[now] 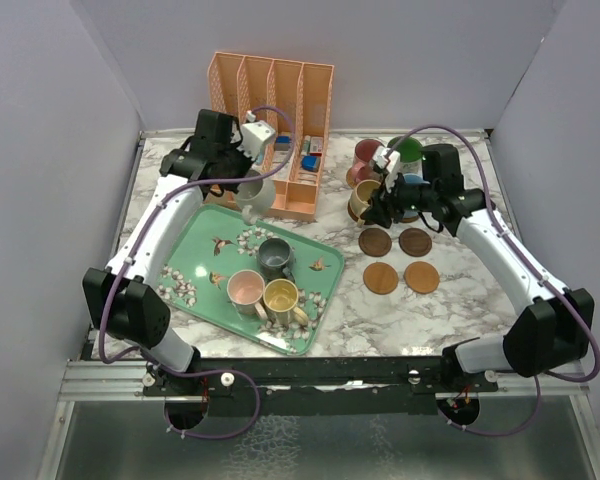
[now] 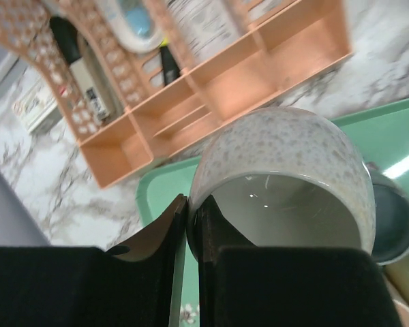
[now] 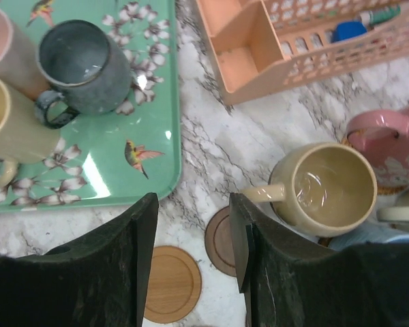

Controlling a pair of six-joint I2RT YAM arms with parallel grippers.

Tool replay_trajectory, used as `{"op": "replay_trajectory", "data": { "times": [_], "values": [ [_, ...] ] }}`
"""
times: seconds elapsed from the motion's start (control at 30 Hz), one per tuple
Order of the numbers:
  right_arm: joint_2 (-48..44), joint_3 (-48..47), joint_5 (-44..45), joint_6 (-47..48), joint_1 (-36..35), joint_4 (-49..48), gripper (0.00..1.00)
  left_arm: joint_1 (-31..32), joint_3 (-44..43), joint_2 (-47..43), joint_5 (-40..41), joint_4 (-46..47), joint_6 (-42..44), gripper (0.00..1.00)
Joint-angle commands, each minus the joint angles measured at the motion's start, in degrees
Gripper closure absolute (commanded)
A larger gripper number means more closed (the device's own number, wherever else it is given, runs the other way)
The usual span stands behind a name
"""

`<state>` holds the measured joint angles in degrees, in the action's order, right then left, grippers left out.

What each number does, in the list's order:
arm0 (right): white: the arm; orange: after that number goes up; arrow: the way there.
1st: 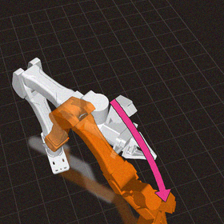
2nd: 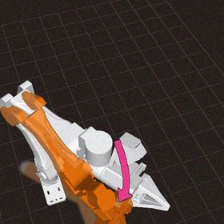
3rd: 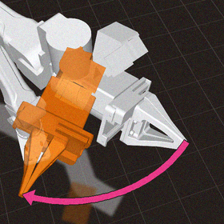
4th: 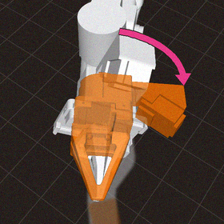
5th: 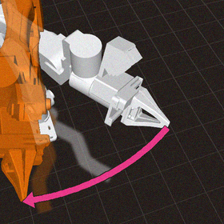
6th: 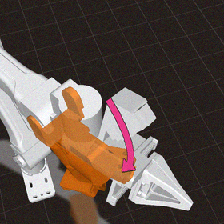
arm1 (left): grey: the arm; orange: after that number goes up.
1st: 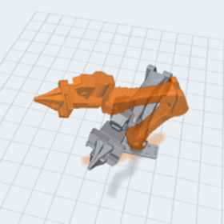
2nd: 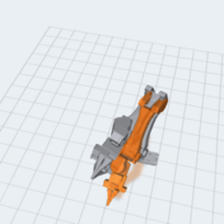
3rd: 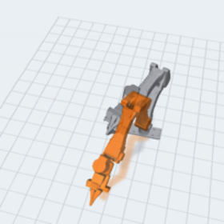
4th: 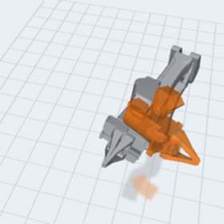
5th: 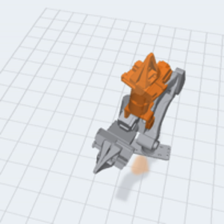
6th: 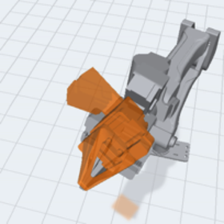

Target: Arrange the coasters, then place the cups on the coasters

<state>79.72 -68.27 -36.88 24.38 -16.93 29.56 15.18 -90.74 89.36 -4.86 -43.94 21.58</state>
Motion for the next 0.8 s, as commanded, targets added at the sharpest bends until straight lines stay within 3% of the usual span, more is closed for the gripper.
{"op": "replay_trajectory", "data": {
  "times": [0.0, 0.2, 0.37, 0.5, 0.57, 0.77],
  "values": [
    [-4.90, -1.51, -11.90, 9.35, -0.30, 2.27, 0.53, 6.57, -5.77, 2.07, -4.13, 1.59, -0.39, 1.00],
    [-9.14, -2.84, -20.32, 19.69, -1.44, 7.07, 0.49, 11.84, -12.16, 7.41, -7.41, 1.07, -2.60, 1.00],
    [-9.41, -4.16, -20.97, 23.27, -3.34, 10.22, 0.39, 15.94, -15.73, 12.44, -10.09, 0.48, -3.55, 1.00],
    [-9.94, -2.65, -20.06, 23.84, -4.31, 10.07, 0.37, 18.26, -17.52, 14.92, -10.13, 0.39, -3.55, 1.00],
    [-10.46, -0.57, -17.49, 20.48, -4.31, 6.74, 0.37, 19.17, -18.43, 16.09, -9.48, 0.37, -4.41, 1.00],
    [-11.41, 5.93, -0.15, -4.01, -4.30, -8.60, 0.43, 21.25, -19.36, 18.15, -6.73, 1.77, -9.90, 1.00]
  ]
}}
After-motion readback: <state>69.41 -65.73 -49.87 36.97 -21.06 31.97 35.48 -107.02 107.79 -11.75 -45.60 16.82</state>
